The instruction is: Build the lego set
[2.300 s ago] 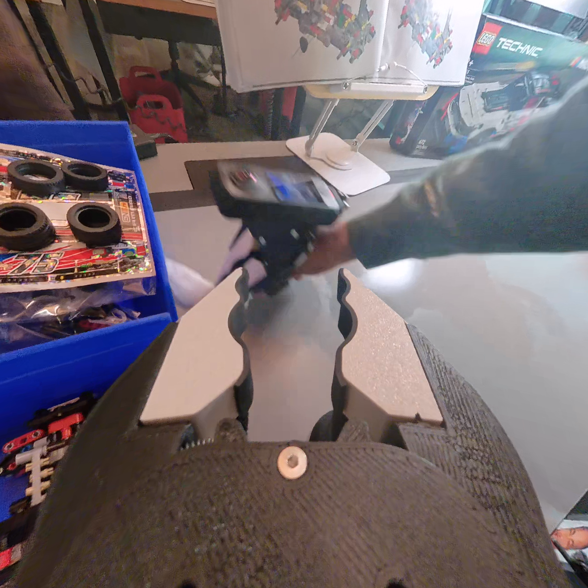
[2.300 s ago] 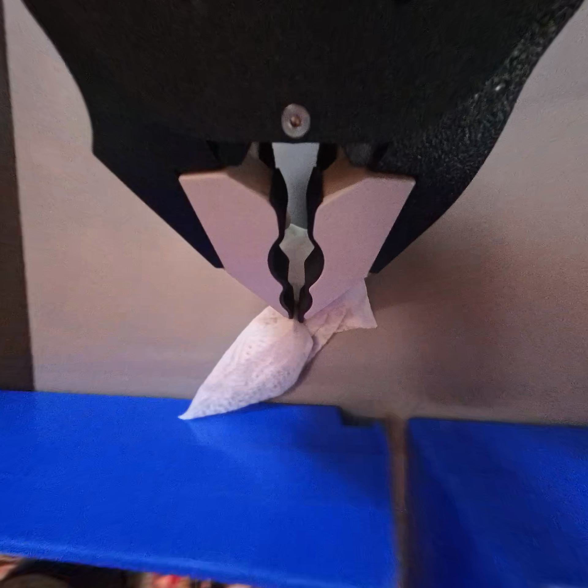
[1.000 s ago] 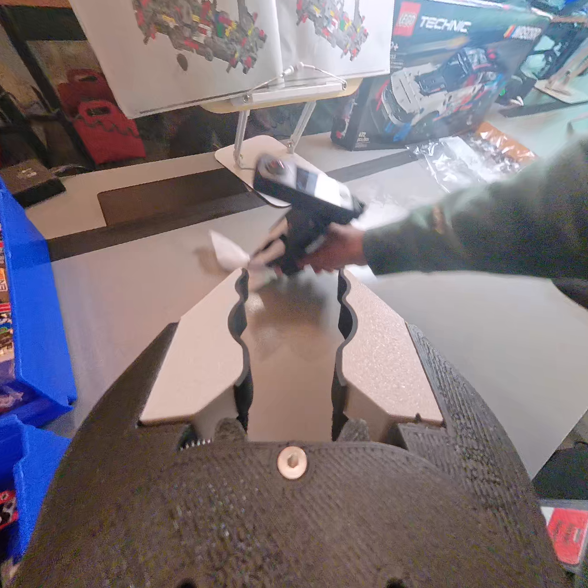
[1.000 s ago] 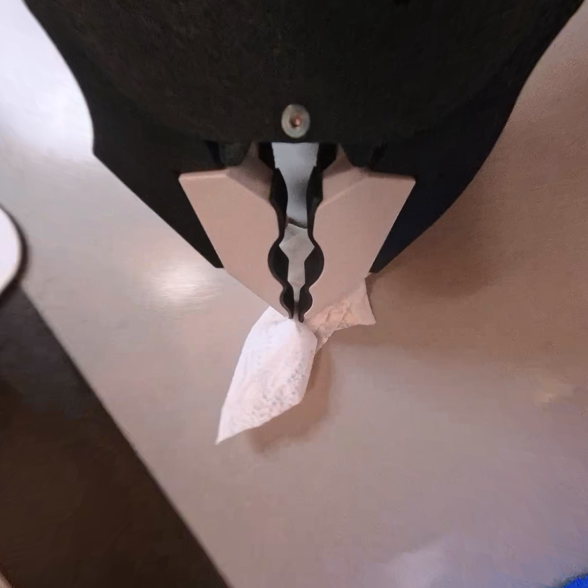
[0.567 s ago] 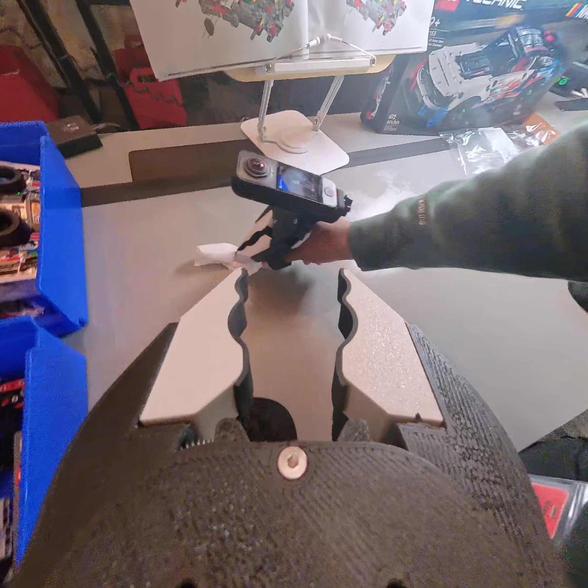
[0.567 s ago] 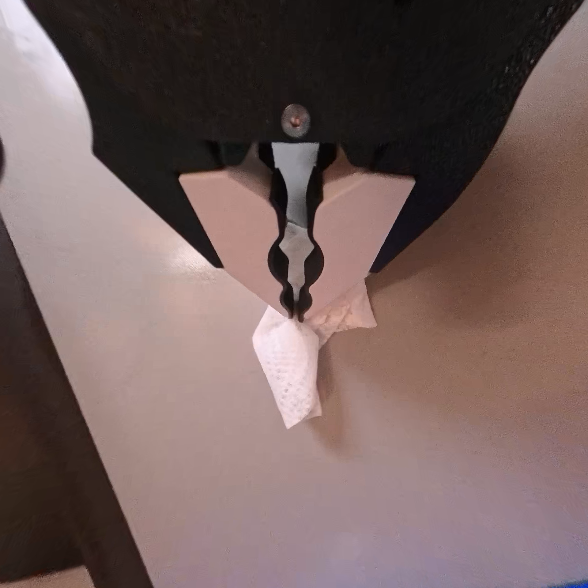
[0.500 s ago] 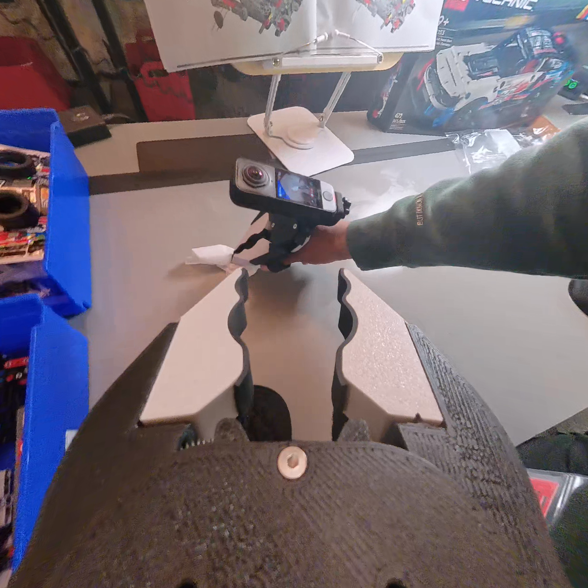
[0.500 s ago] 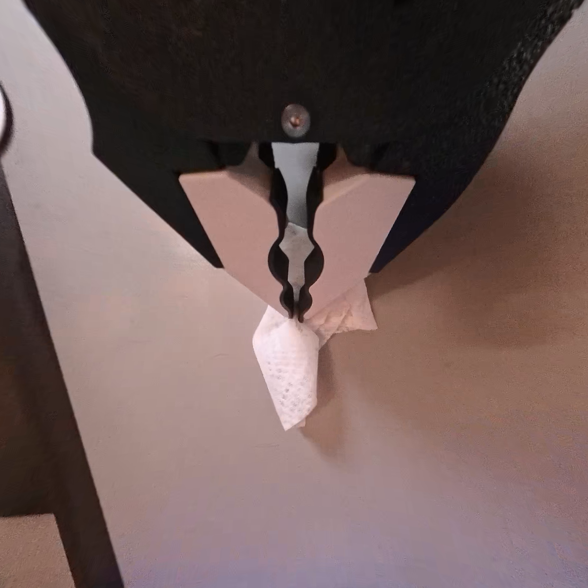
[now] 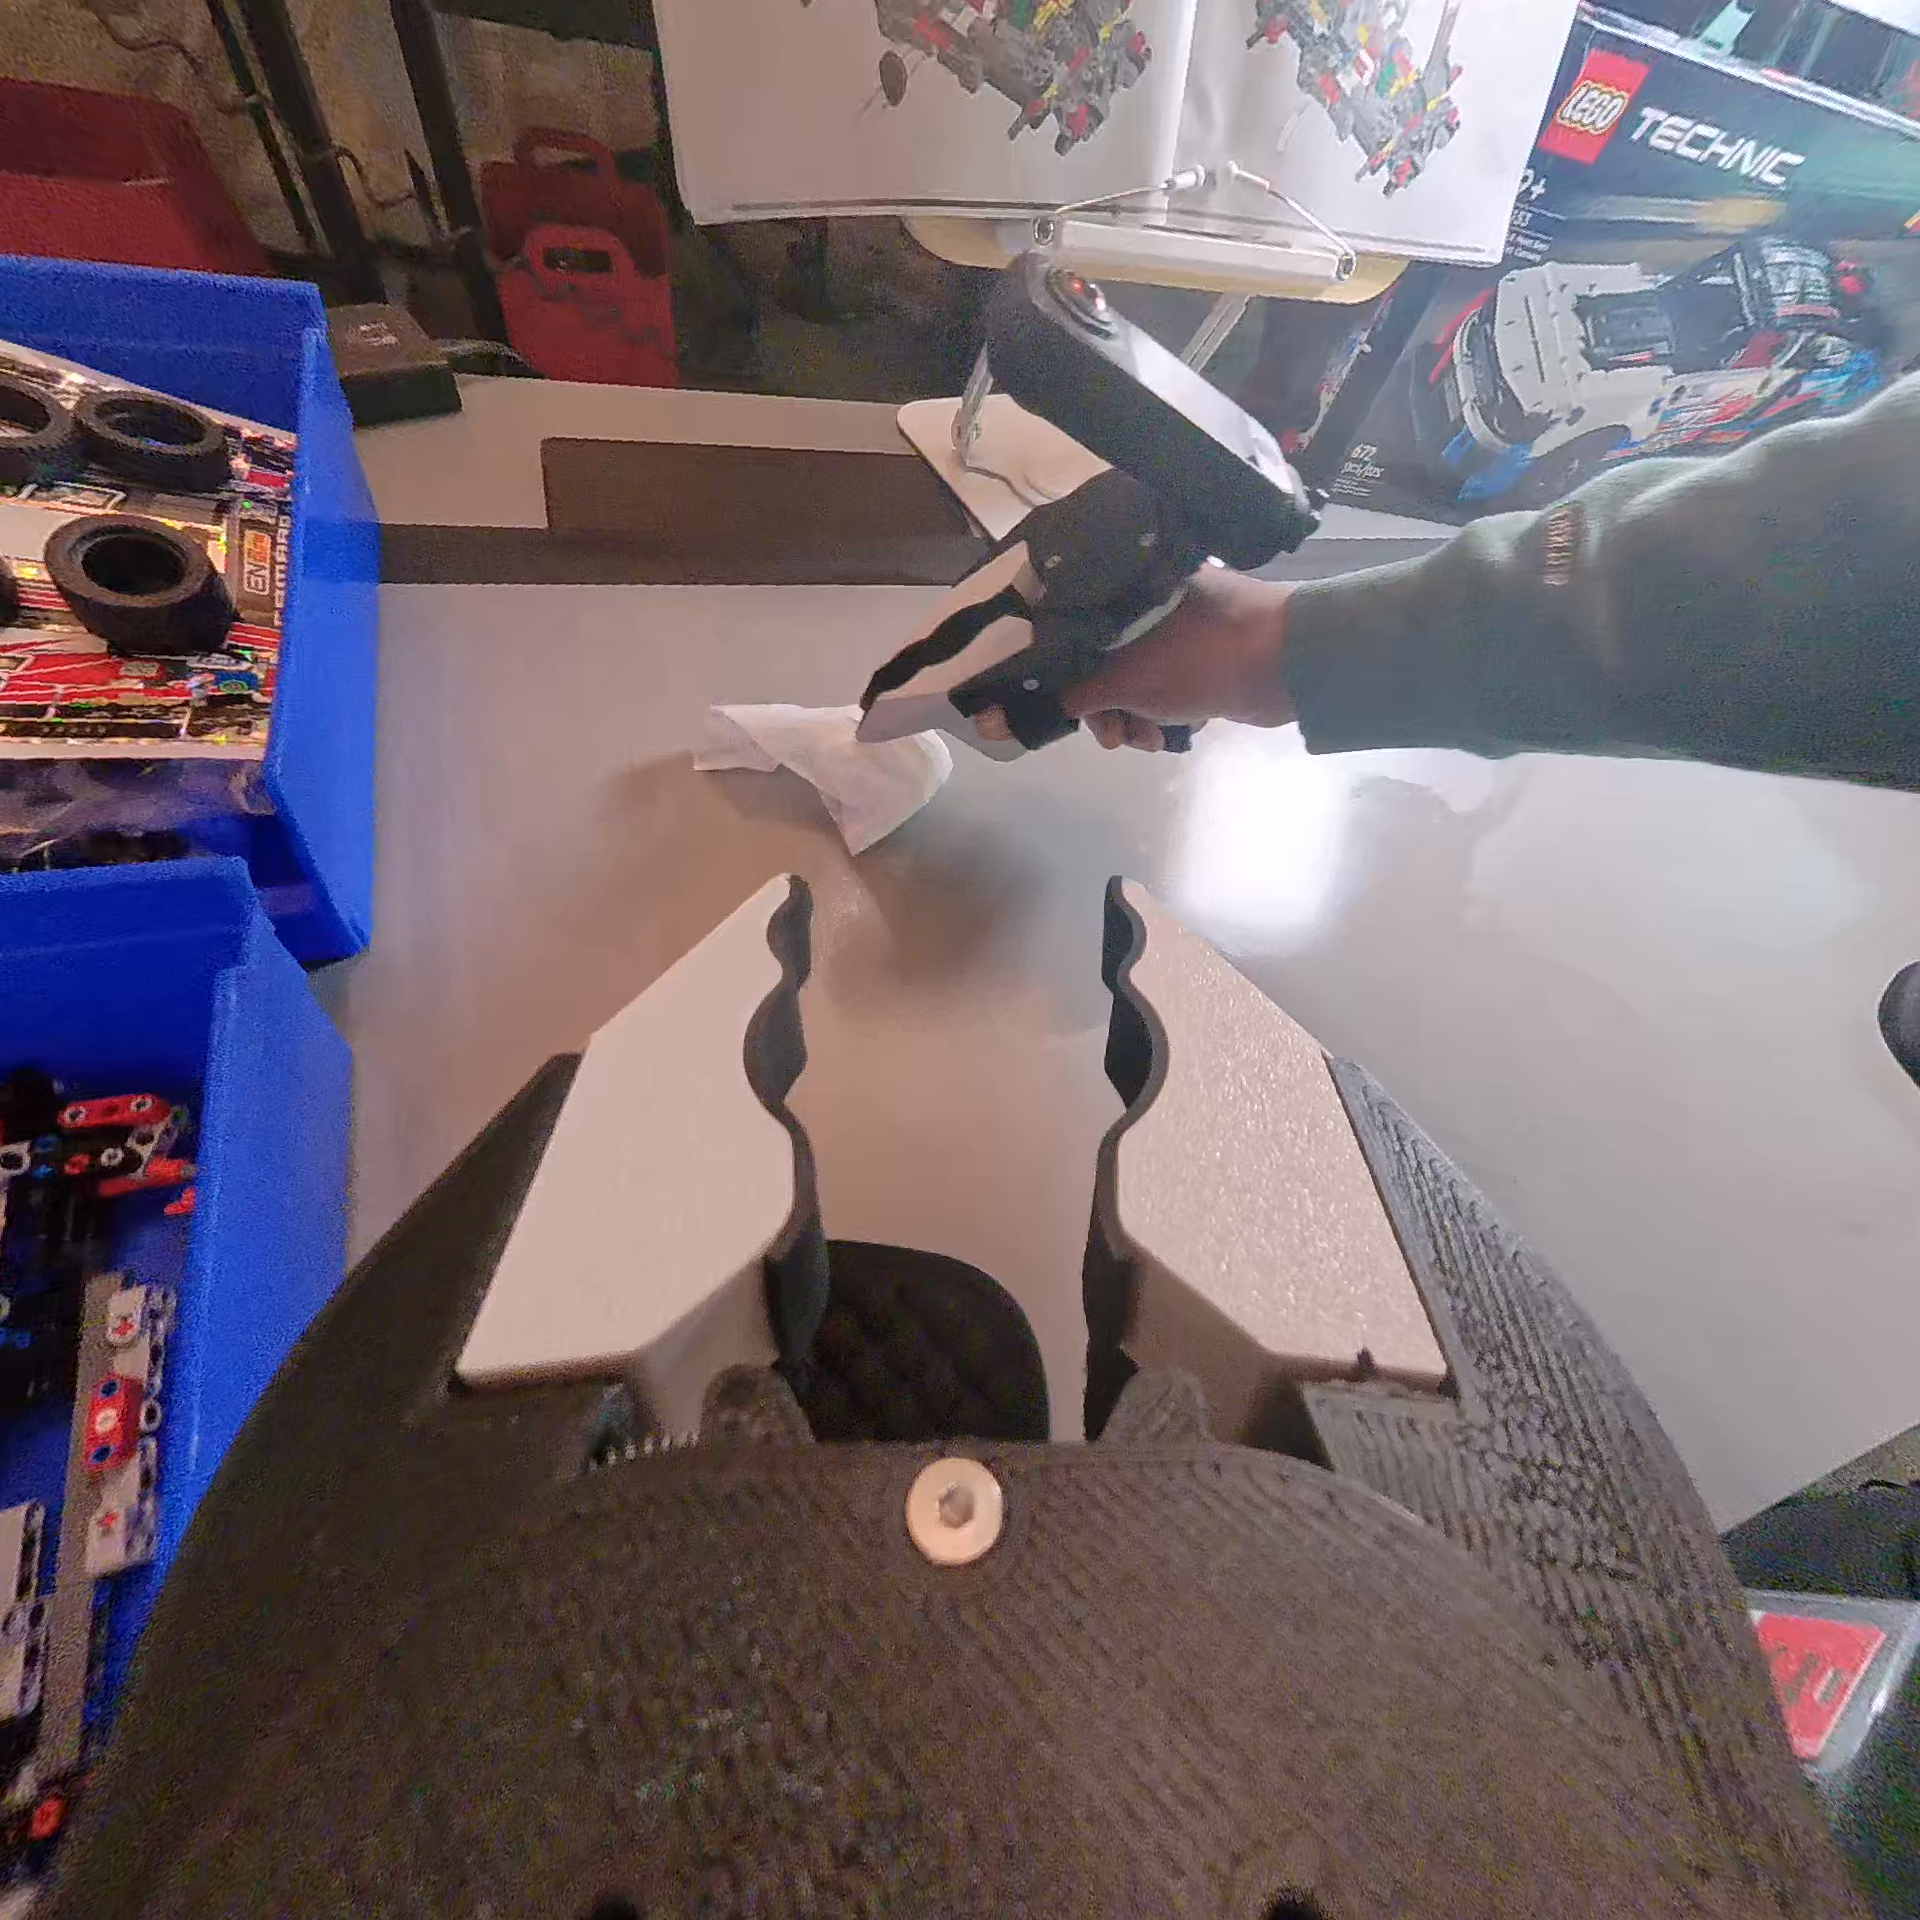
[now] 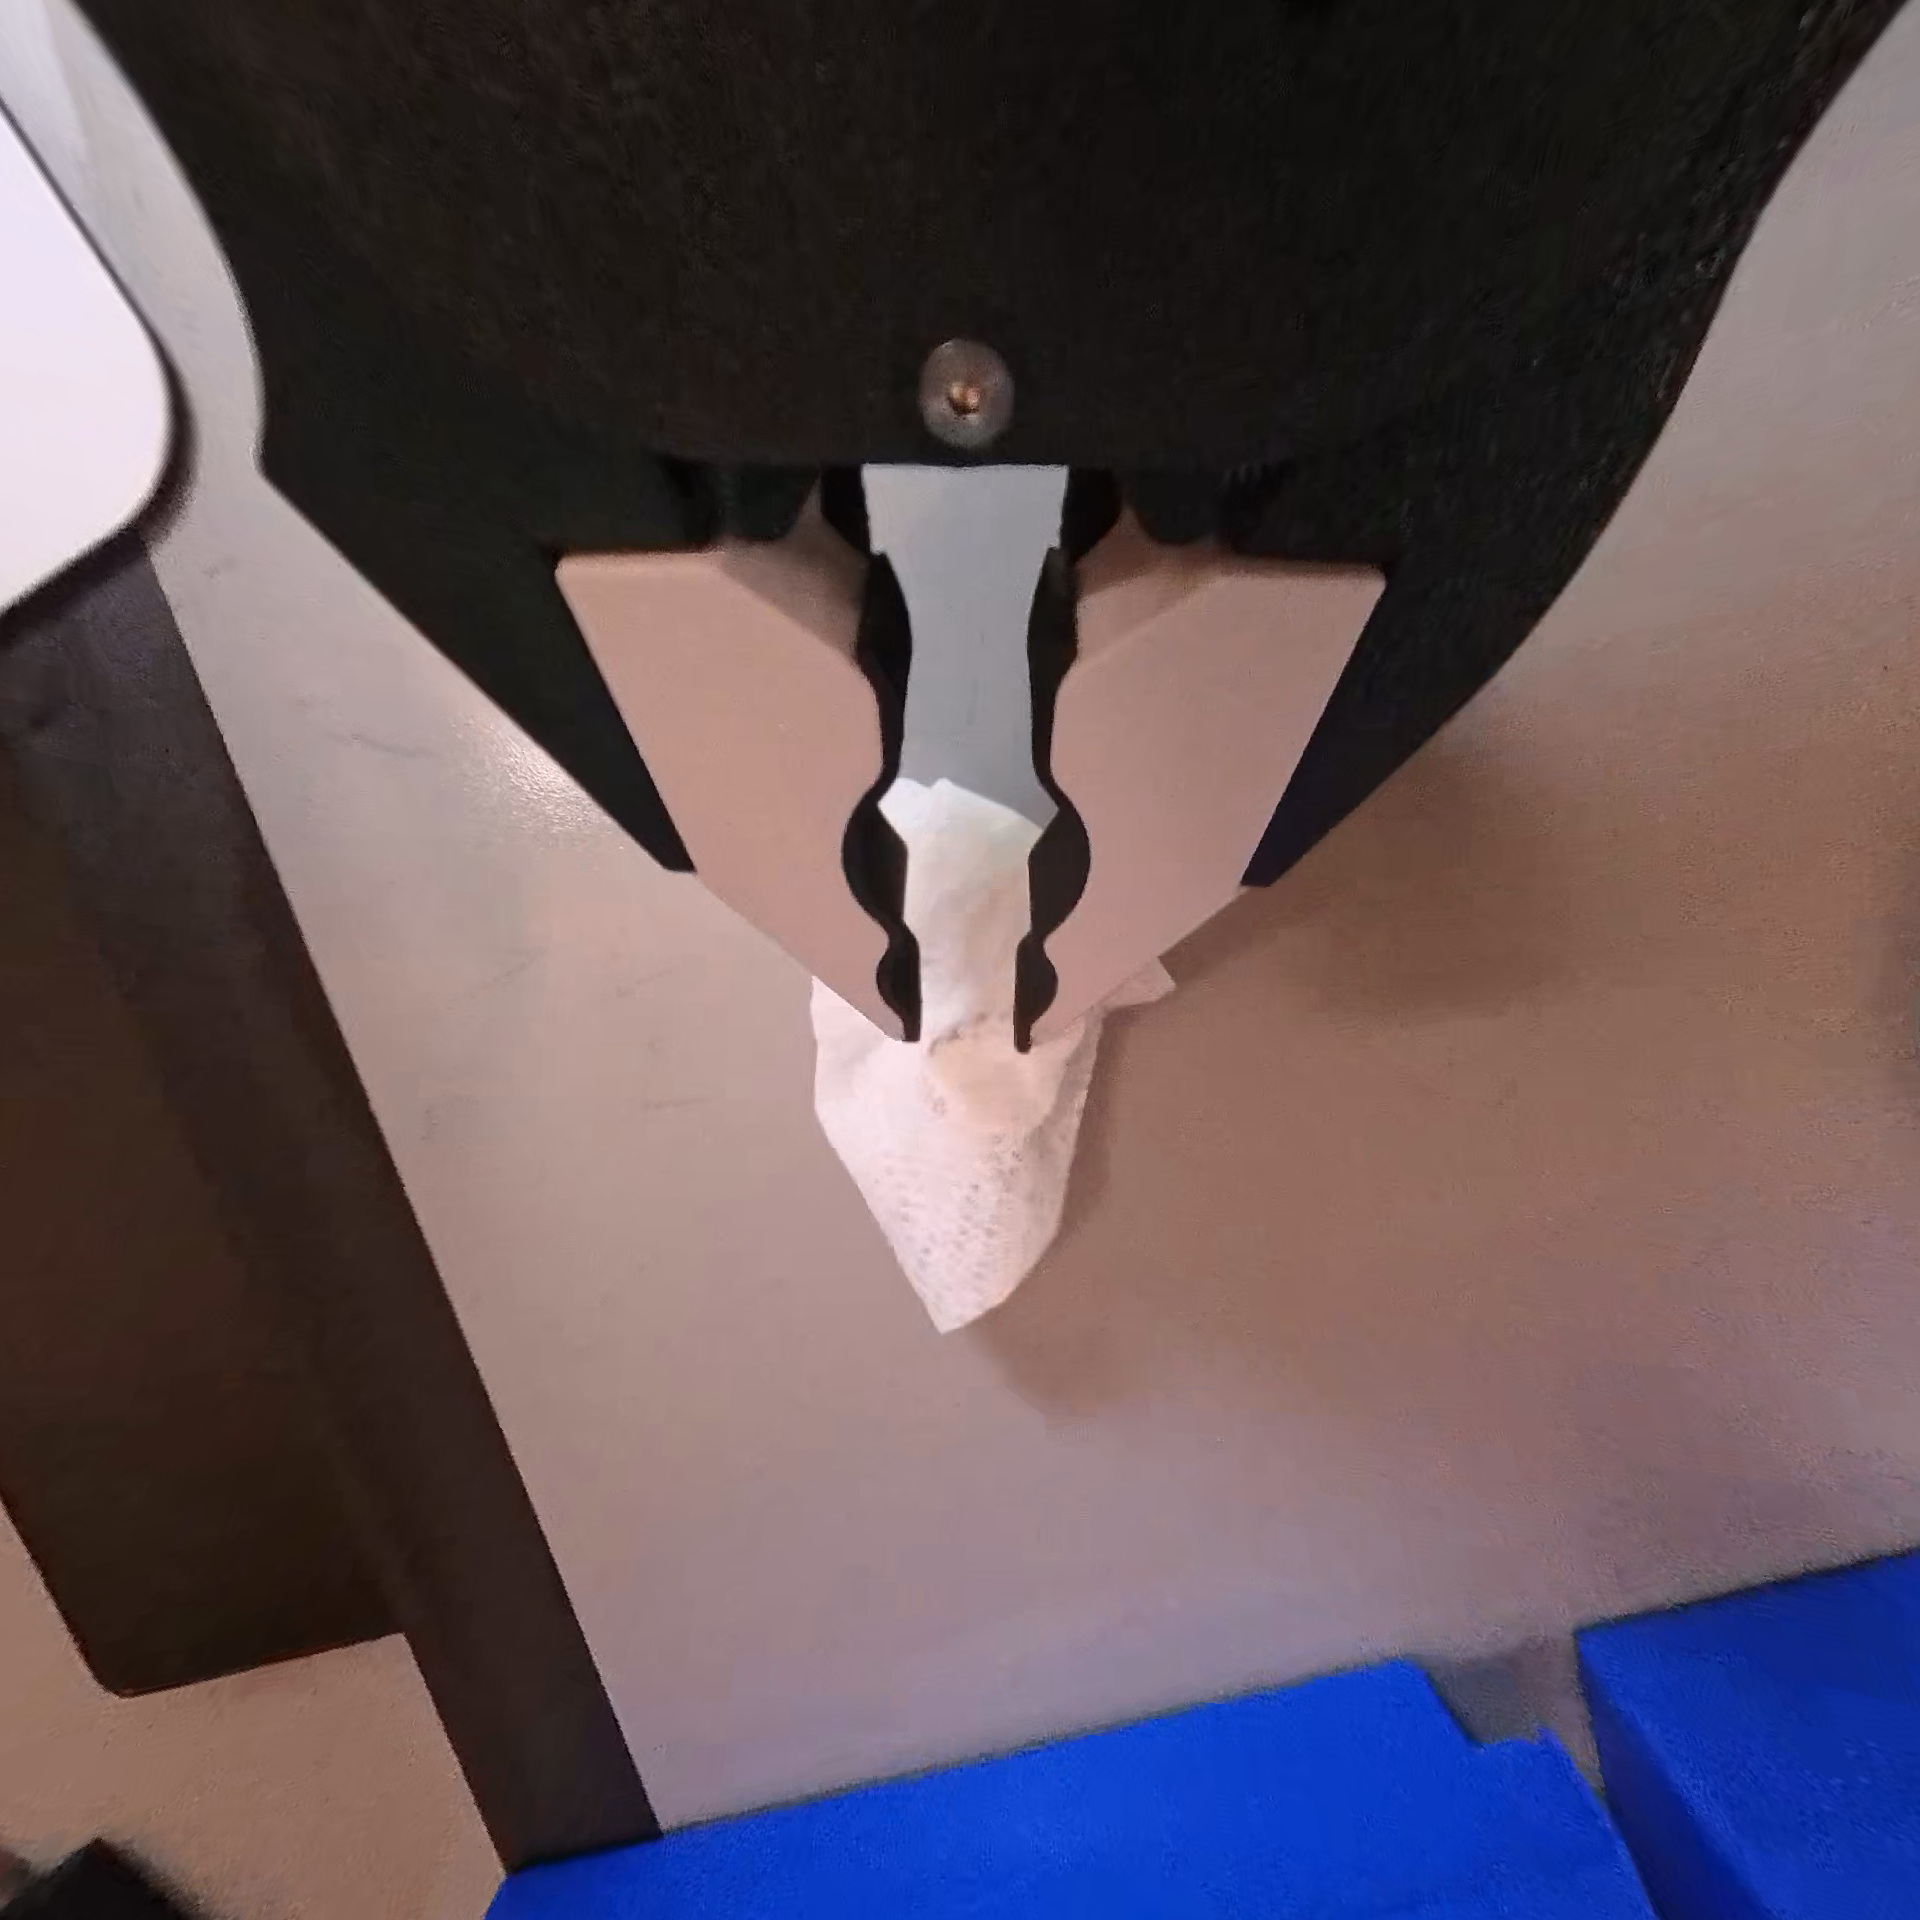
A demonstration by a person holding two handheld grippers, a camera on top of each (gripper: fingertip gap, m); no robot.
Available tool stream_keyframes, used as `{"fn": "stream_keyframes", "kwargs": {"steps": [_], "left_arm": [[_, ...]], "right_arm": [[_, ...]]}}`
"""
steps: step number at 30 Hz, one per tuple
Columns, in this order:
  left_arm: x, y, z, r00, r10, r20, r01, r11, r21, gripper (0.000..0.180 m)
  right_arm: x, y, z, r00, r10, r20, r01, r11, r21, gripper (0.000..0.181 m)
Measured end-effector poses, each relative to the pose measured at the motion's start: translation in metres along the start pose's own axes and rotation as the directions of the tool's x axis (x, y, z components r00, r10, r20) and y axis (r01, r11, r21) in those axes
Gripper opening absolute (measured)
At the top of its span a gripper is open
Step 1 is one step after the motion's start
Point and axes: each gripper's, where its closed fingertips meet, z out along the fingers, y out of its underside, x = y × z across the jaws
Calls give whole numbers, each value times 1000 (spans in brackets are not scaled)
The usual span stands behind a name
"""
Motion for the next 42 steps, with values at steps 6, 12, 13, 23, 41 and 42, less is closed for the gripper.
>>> {"fn": "stream_keyframes", "kwargs": {"steps": [6,12,13,23,41,42], "left_arm": [[-34,-9,9,999,9,-41,-8,1000,13,55],[-66,-9,7,999,13,-50,-12,1000,21,55],[-70,-9,7,999,12,-52,-11,1000,23,55],[-81,-3,16,991,30,-131,-29,1000,13,55],[-102,-2,26,984,41,-175,-36,999,33,55],[-103,-1,26,983,44,-177,-39,999,30,55]], "right_arm": [[-12,10,10,999,-48,6,48,995,-84,18],[-32,28,24,1000,-4,1,4,985,-172,2],[-47,29,23,999,-44,30,48,984,-173,1],[-35,16,35,996,78,-49,-85,984,-157,0],[36,7,44,950,235,-204,-264,956,-130,0],[34,2,49,950,229,-212,-260,957,-132,0]]}}
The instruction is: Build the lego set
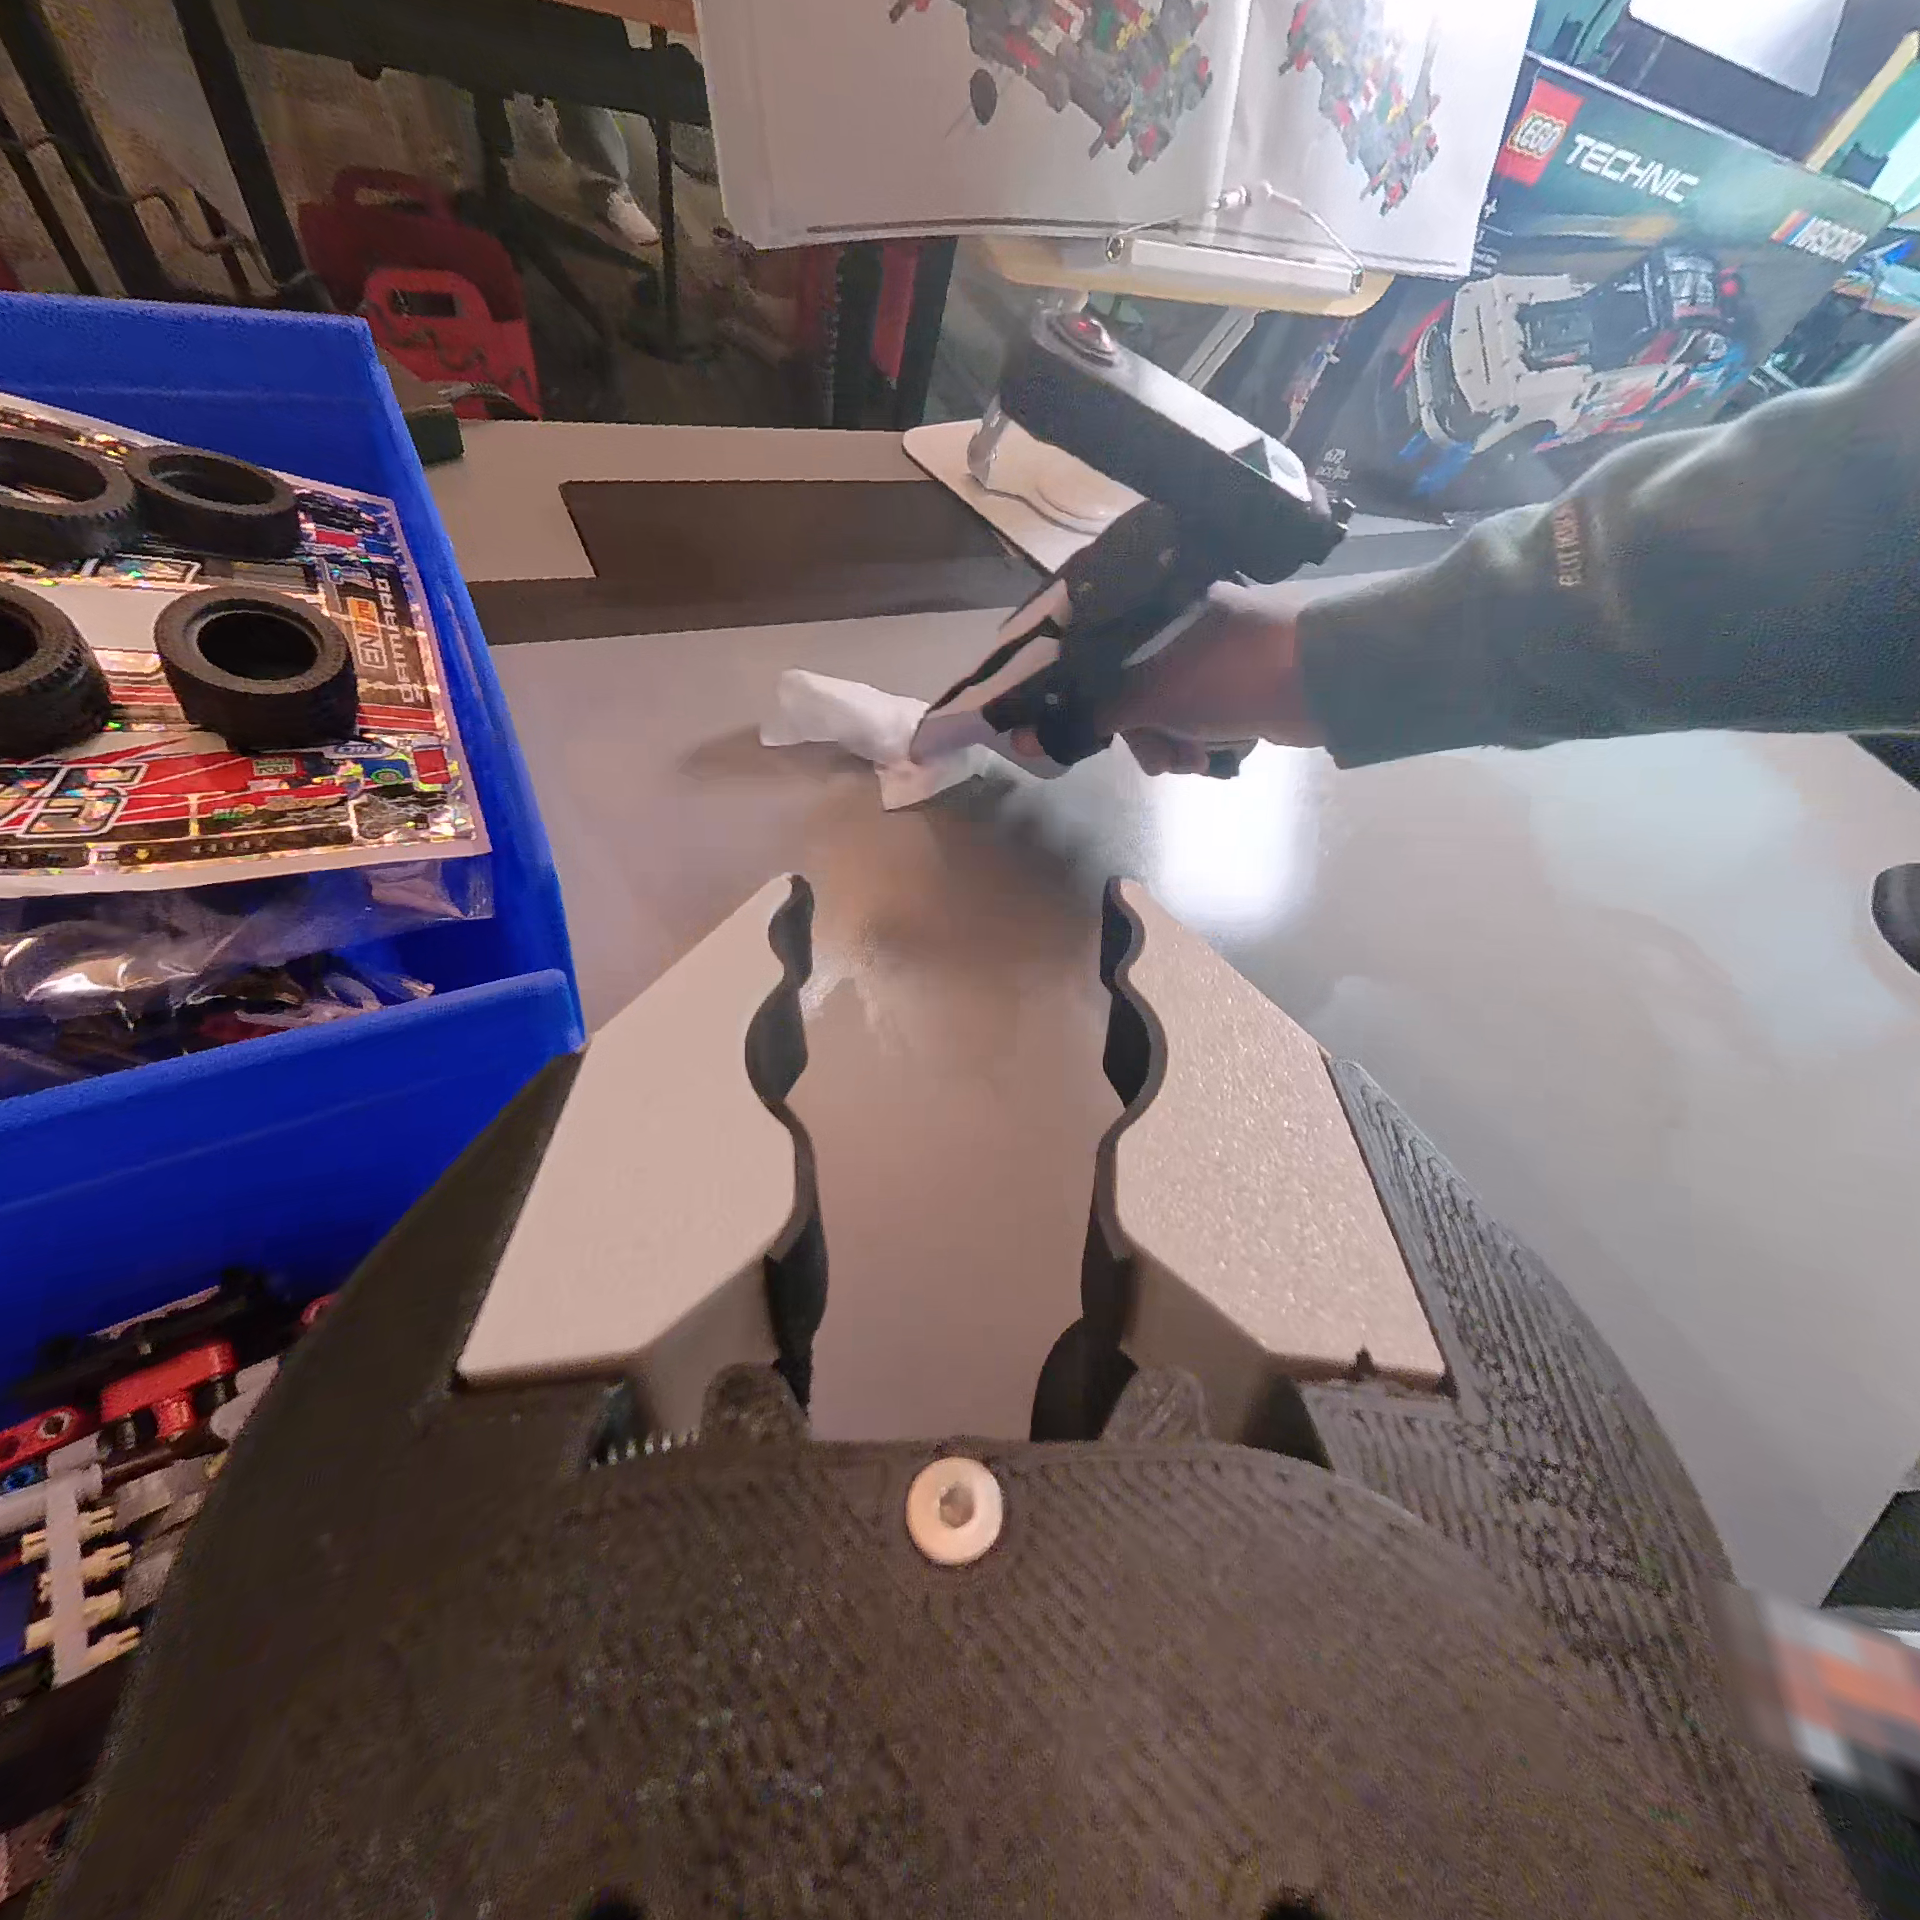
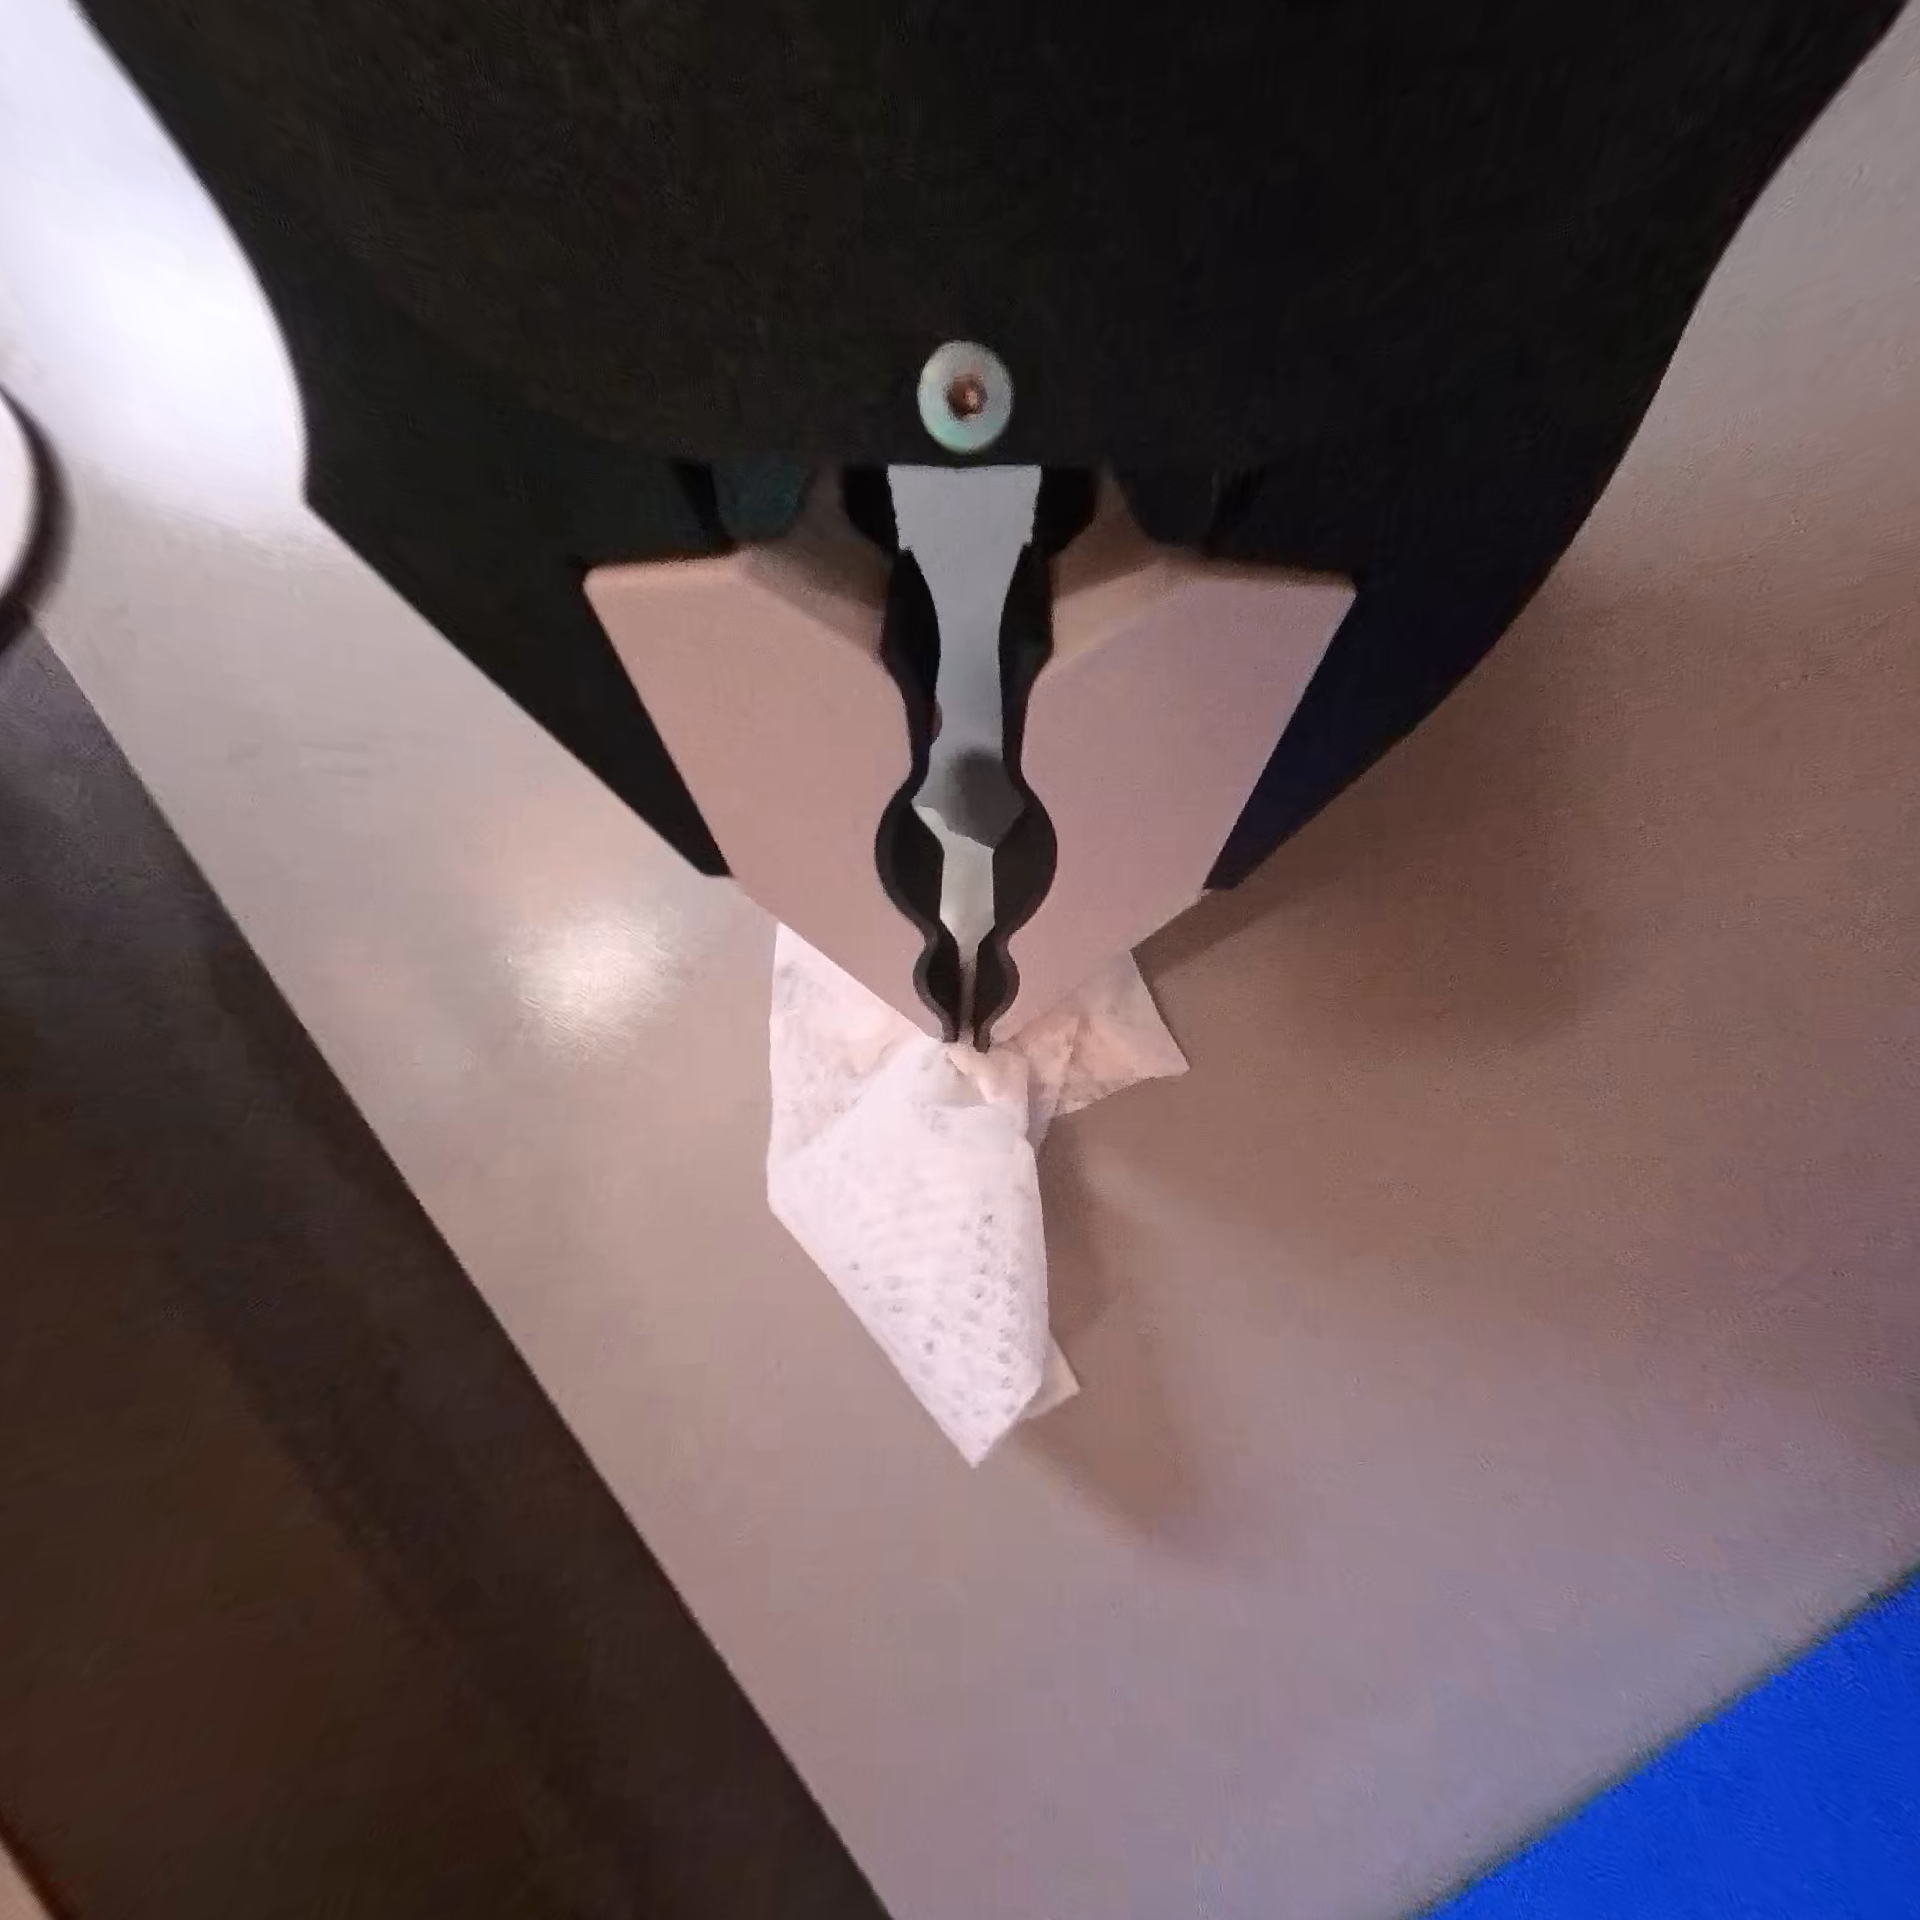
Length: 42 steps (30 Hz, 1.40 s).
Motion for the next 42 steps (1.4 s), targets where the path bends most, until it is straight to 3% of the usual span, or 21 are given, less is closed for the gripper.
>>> {"fn": "stream_keyframes", "kwargs": {"steps": [4,10,16,21,27,32,37,42], "left_arm": [[-7,-2,0,1000,-12,9,12,1000,5,55],[-9,4,1,999,36,7,-36,999,-15,55],[-4,4,7,1000,17,-11,-17,999,-29,56],[-5,10,9,1000,8,-1,-8,999,-48,57],[-2,5,9,1000,21,0,-21,998,-61,56],[4,7,12,999,36,0,-36,996,-79,57],[14,-7,15,999,49,-5,-49,997,-61,57],[15,3,15,999,41,3,-41,996,-76,56]], "right_arm": [[-90,13,-10,975,-179,134,178,984,16,0],[-1,-11,7,999,51,-1,-51,999,10,0],[-118,-6,3,959,-206,194,206,978,21,0],[-33,-35,23,997,-51,65,51,999,6,0],[-108,-13,8,959,-211,192,206,978,41,0],[-44,-36,24,995,-29,95,26,999,27,0],[-117,-11,7,951,-233,202,225,973,61,0],[-20,-33,22,998,4,62,-6,999,36,0]]}}
